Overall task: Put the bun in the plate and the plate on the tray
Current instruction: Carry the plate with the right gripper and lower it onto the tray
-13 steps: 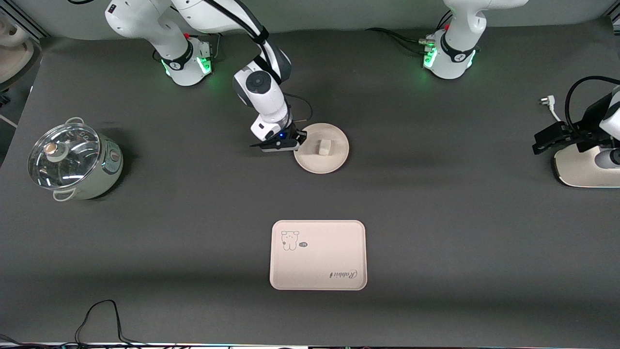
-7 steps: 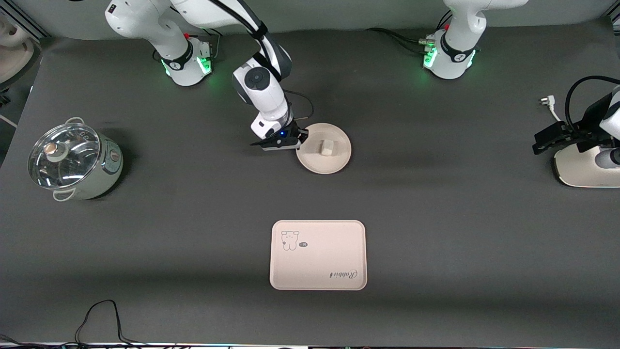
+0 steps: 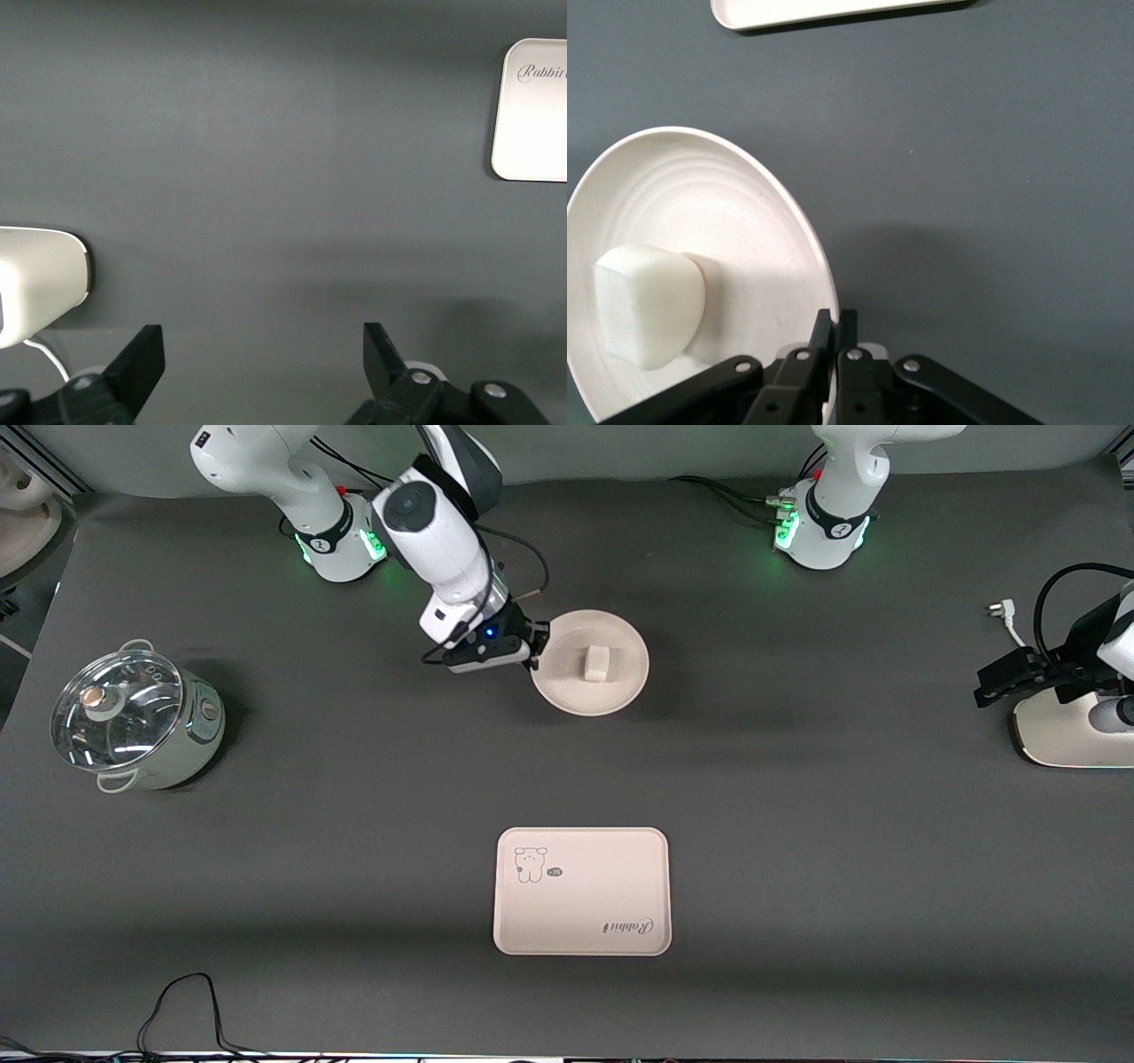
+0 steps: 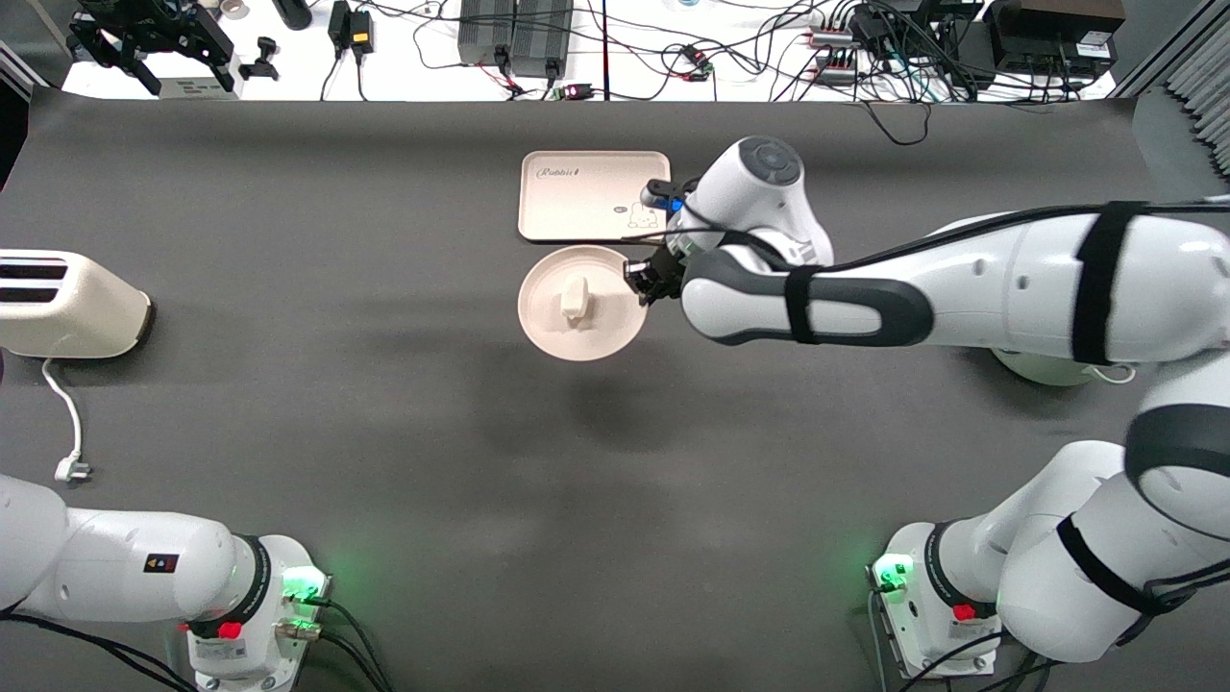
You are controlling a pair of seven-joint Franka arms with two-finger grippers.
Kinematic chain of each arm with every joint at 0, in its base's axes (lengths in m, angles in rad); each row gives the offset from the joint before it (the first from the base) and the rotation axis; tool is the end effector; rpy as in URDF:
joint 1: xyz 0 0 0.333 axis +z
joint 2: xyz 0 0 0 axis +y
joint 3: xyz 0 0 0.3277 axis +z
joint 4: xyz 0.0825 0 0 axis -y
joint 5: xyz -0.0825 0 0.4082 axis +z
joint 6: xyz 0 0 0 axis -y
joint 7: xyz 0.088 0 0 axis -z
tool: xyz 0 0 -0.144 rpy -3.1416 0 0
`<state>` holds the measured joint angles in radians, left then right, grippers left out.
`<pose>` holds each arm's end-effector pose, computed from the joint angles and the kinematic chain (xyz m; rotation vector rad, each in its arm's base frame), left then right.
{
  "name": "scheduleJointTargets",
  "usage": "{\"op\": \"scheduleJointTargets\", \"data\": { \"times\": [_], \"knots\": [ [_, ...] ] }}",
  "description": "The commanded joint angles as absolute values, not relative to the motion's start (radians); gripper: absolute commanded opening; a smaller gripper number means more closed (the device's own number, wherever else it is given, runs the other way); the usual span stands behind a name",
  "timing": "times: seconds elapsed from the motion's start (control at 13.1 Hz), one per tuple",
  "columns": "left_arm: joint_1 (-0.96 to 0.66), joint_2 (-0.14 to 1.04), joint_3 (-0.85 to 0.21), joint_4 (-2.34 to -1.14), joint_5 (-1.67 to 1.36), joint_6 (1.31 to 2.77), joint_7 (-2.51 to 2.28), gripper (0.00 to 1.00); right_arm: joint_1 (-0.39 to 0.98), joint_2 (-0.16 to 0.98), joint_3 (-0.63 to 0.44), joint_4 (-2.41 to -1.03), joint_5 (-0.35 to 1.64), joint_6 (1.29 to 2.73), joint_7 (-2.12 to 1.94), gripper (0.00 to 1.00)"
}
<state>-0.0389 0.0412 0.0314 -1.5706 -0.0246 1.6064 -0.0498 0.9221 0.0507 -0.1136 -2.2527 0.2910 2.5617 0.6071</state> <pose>0.5943 -0.0083 0.5783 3.1177 0.0674 -0.0094 0.3992 0.4203 0.3280 -2.8327 0.0297 -0.1079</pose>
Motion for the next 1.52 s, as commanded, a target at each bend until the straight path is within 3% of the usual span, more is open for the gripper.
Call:
{"op": "scheduleJointTargets", "data": {
  "times": [0.0, 0.46, 0.84, 1.14, 1.45],
  "knots": [
    [-0.046, 0.046, 0.038, -1.557, -0.034, 1.608, -0.035, 1.0, 0.913, 0.064, -0.114, -2.231, 0.344, 2.556, 0.566, 0.0],
    [-0.046, 0.046, 0.038, -1.557, -0.034, 1.609, -0.035, 1.0, 0.77, 0.374, -0.12, -1.891, 0.344, 2.546, 0.506, 0.0],
    [-0.046, 0.051, 0.038, -1.554, -0.029, 1.609, -0.035, 1.0, 0.646, 0.671, -0.118, -1.397, 0.356, 2.344, 0.508, 0.0],
    [-0.041, 0.057, 0.038, -1.552, -0.031, 1.609, -0.035, 1.0, 0.565, 0.855, -0.109, -1.122, 0.42, 2.283, 0.508, 0.0],
    [-0.041, 0.057, 0.038, -1.552, -0.032, 1.609, -0.035, 1.0, 0.557, 0.972, -0.109, -1.011, 0.453, 2.312, 0.509, 0.0]
  ]
}}
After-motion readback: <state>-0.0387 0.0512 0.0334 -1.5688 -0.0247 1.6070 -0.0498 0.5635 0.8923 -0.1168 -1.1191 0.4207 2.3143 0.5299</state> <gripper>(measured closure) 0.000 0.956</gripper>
